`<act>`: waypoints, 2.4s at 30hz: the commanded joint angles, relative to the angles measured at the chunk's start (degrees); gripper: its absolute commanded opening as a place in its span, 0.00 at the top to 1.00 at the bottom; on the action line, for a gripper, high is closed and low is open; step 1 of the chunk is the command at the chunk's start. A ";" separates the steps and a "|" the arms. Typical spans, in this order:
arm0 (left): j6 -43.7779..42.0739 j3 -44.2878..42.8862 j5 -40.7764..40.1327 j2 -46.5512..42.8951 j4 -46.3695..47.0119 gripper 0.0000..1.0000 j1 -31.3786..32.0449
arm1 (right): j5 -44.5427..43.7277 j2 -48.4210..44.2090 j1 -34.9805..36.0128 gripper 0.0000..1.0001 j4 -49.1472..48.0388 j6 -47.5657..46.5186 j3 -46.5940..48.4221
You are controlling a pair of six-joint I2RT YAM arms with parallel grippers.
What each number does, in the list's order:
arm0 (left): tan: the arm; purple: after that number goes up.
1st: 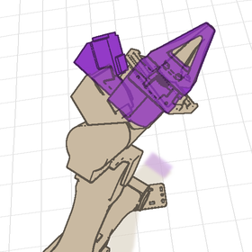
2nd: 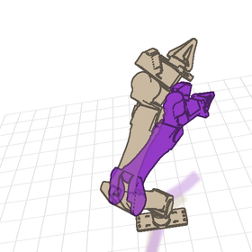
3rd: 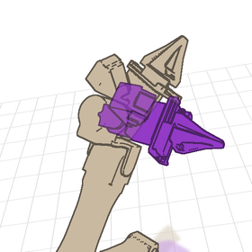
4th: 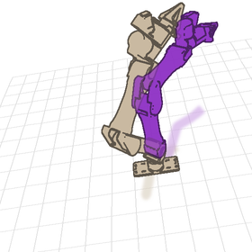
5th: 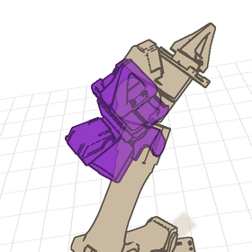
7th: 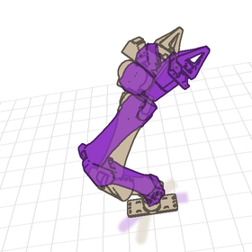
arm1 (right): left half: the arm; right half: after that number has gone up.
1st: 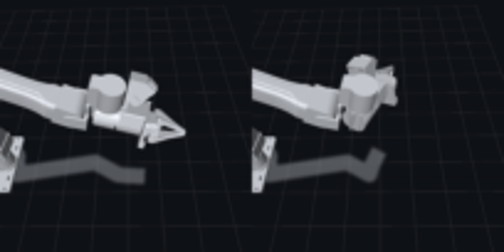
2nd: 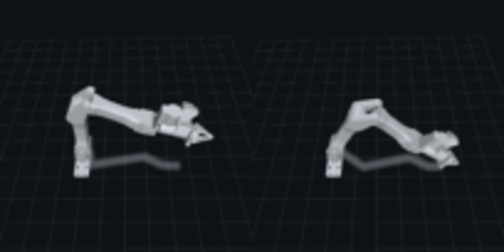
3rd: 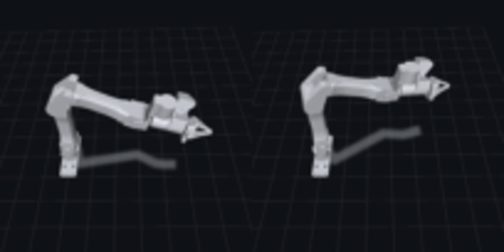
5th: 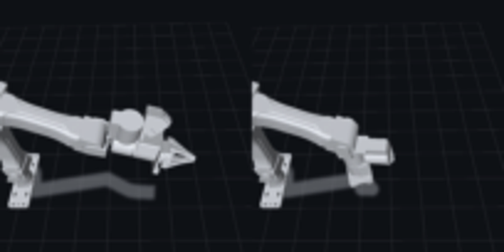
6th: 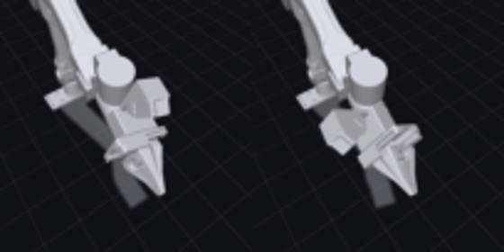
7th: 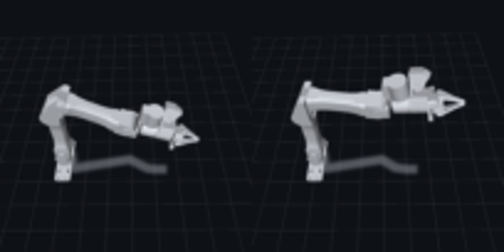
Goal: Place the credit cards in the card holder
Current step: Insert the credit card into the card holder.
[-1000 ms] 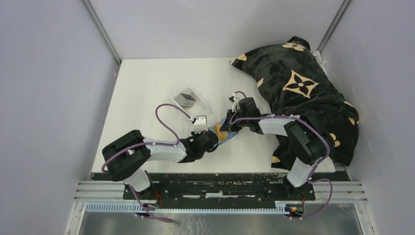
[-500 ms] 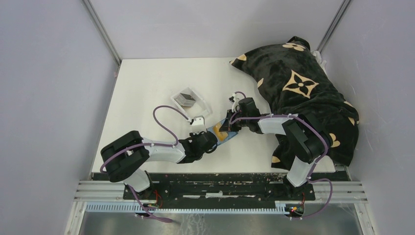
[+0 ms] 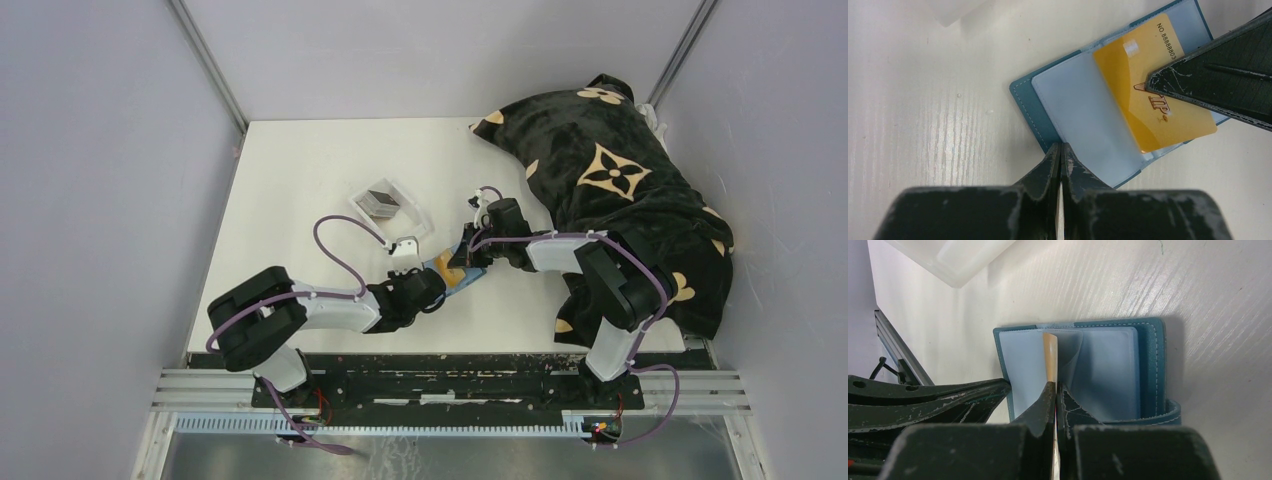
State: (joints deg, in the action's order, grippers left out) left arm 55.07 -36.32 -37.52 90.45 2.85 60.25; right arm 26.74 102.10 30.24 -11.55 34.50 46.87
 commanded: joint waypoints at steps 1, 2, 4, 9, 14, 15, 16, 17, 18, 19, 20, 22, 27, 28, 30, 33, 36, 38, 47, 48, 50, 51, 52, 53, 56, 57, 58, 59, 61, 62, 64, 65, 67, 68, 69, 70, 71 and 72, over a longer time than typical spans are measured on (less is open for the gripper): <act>0.31 1.31 0.30 3.69 -9.36 0.92 -0.12 | -3.76 3.24 0.28 0.99 4.30 -1.46 0.24; 0.35 1.13 0.33 3.82 -9.43 0.92 -0.10 | -3.80 3.34 0.26 0.99 4.42 -1.45 0.13; 0.25 0.92 0.33 4.12 -9.62 0.92 -0.06 | -3.80 3.43 0.41 0.99 4.65 -1.52 0.15; 0.22 0.64 0.26 4.54 -9.88 0.92 -0.13 | -3.97 3.86 1.01 0.99 5.26 -1.39 0.00; 0.41 0.63 0.08 4.65 -10.07 0.92 -0.08 | -4.29 3.94 1.81 0.99 5.23 -1.16 -1.17; 0.44 0.63 0.08 4.72 -10.10 0.92 -0.07 | -4.40 3.85 2.06 0.99 5.06 -1.00 -1.54; 0.43 0.63 0.08 4.73 -10.19 0.92 -0.11 | -4.42 3.77 2.29 0.99 4.91 -0.79 -1.93; 0.47 0.61 0.08 4.86 -10.19 0.92 -0.12 | -4.54 3.54 2.55 0.99 4.68 -0.48 -2.57; 0.48 0.63 0.07 4.90 -10.16 0.92 -0.09 | -4.63 3.40 2.76 0.99 4.50 -0.25 -3.18; 0.56 0.70 0.15 4.98 -10.13 0.92 -0.13 | -4.61 3.15 2.92 0.99 4.14 0.04 -3.84; 0.69 0.72 0.16 5.07 -10.07 0.92 -0.13 | -4.53 2.99 3.07 0.99 3.74 0.41 -4.45; 0.90 0.72 0.32 5.33 -10.09 0.92 -0.02 | -4.09 2.84 3.20 0.99 2.66 1.15 -5.54; 1.19 0.89 0.42 5.82 -10.08 0.93 0.05 | -2.90 2.88 3.53 0.99 0.76 2.70 -6.91; 1.18 0.96 0.43 5.75 -10.16 0.93 0.11 | -2.72 2.80 3.63 0.99 0.67 2.92 -6.96; 1.46 1.18 0.34 5.55 -10.35 0.93 0.13 | -2.53 2.52 3.69 0.99 0.68 3.06 -7.12; 1.78 1.71 0.17 5.14 -10.50 0.93 0.17 | -2.62 1.70 3.76 0.99 1.38 2.79 -7.46; 2.08 2.10 0.08 4.92 -10.50 0.93 0.25 | -2.05 1.72 3.73 0.99 2.06 2.27 -7.51; 2.27 2.19 -0.08 4.77 -10.68 0.93 0.22 | -1.48 2.29 3.69 0.99 2.60 1.79 -7.35; 2.90 2.52 -1.04 3.92 -11.49 0.93 0.25 | -1.20 6.43 3.69 0.99 5.48 -0.43 -5.00; 2.86 2.44 -1.06 3.98 -11.49 0.93 0.23 | -1.17 7.08 3.69 0.99 5.75 -0.60 -4.57; 2.97 2.35 -1.21 4.06 -11.85 0.93 0.27 | -1.00 8.00 3.75 0.99 5.97 -0.79 -3.98; 2.94 2.31 -1.25 4.11 -11.98 0.93 0.20 | -0.98 8.36 3.77 0.99 6.23 -0.96 -3.78; 3.08 2.30 -1.32 4.16 -11.99 0.93 0.22 | -1.05 8.64 3.90 0.99 6.46 -1.14 -3.54; 3.06 2.30 -1.36 4.26 -11.96 0.93 0.22 | -1.15 8.88 3.94 0.99 6.84 -1.31 -3.36; 3.28 2.17 -1.63 4.47 -12.33 0.93 0.14 | -1.60 9.08 4.29 0.99 8.07 -1.90 -3.17; 3.40 2.13 -1.80 4.58 -12.53 0.93 0.22 | -1.75 9.03 4.42 0.99 8.61 -2.21 -3.25; 3.54 2.05 -2.08 4.56 -12.92 0.93 0.20 | -2.04 8.81 4.65 0.99 9.05 -2.39 -3.51; 3.71 1.94 -2.49 4.51 -13.36 0.93 0.25 | -2.24 8.55 4.73 0.99 9.21 -2.54 -3.91; 4.41 2.04 -3.50 4.23 -14.20 0.93 0.19 | -2.48 7.81 4.87 0.99 9.63 -2.82 -5.05; 4.72 2.04 -3.85 4.13 -14.39 0.93 0.14 | -2.55 7.50 4.93 0.99 9.81 -2.99 -5.54; 5.32 1.97 -4.31 4.12 -14.72 0.93 0.09 | -2.62 6.63 4.93 0.99 10.23 -3.16 -6.41; 5.47 1.89 -4.39 4.18 -14.75 0.93 0.09 | -2.49 6.25 5.01 0.99 10.50 -3.35 -6.68; 5.89 1.55 -4.76 4.57 -15.08 0.93 0.04 | -2.39 5.29 5.02 0.99 11.08 -3.66 -7.36; 5.99 1.33 -5.02 4.78 -15.45 0.93 0.06 | -2.40 4.77 5.01 0.99 11.24 -3.80 -7.72; 6.11 1.11 -5.29 4.97 -15.79 0.93 0.05 | -2.40 4.19 5.07 0.99 11.28 -3.82 -8.16; 6.25 1.00 -5.53 5.01 -16.06 0.93 0.04 | -2.40 3.70 5.02 0.99 11.43 -3.80 -8.53; 6.34 0.92 -5.69 5.03 -16.24 0.93 0.09 | -2.40 3.19 5.06 0.99 11.48 -3.78 -8.83; 6.39 0.90 -5.72 4.93 -16.29 0.93 -0.03 | -2.42 2.73 5.13 0.99 11.50 -3.82 -9.22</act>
State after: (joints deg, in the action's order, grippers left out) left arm 60.31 -37.82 -40.99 91.74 -0.40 61.21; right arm 25.34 102.91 32.75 -17.91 35.57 43.48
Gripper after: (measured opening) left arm 0.074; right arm 0.017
